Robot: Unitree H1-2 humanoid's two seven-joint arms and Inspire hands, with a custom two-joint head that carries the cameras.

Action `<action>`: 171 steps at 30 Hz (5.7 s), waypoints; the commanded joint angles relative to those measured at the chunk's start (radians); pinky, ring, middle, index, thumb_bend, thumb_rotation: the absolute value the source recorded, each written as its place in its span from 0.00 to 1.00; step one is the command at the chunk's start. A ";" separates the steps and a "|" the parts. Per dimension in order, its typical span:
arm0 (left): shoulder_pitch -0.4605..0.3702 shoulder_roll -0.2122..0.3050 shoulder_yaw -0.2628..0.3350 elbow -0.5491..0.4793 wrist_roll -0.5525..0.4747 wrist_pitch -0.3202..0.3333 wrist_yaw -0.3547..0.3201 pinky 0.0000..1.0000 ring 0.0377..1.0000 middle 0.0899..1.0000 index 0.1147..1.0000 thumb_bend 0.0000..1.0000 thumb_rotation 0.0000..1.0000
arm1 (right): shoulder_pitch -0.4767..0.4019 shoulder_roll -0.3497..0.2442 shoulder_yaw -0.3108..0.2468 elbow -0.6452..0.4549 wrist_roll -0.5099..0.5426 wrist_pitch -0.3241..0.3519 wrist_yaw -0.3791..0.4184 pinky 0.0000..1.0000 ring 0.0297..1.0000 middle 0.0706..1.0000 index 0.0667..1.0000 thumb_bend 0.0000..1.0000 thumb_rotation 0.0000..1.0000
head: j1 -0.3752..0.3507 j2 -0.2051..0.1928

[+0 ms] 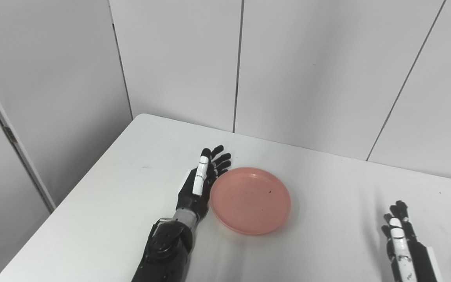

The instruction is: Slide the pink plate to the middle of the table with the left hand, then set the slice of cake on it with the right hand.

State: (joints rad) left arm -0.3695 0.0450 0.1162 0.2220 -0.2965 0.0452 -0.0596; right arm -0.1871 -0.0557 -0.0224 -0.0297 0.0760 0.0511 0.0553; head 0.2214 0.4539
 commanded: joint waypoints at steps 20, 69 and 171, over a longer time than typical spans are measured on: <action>0.125 -0.099 -0.103 -0.165 0.014 0.124 -0.027 0.94 0.94 0.92 0.91 0.65 0.98 | -0.073 0.048 0.023 0.094 -0.101 -0.188 -0.070 1.00 0.99 0.97 0.99 0.65 0.73 | -0.318 0.071; 0.109 -0.016 -0.082 0.014 -0.024 -0.007 -0.194 0.86 0.88 0.87 0.86 0.69 0.89 | -0.220 -0.476 -0.126 -0.193 -0.952 0.418 0.175 0.89 0.89 0.85 0.81 0.83 0.37 | -0.679 0.054; 0.080 -0.210 -0.211 0.098 0.198 -0.150 -0.050 0.93 0.94 0.93 0.93 0.66 0.96 | -0.194 -0.416 0.110 -0.201 -0.475 0.000 0.101 0.25 0.30 0.37 0.49 0.52 0.00 | -0.155 0.107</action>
State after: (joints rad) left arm -0.3270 -0.1622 -0.0935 0.2939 -0.0981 -0.1095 -0.1070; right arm -0.3507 -0.4809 0.0830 -0.1701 -0.4205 0.1006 0.1520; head 0.0675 0.5599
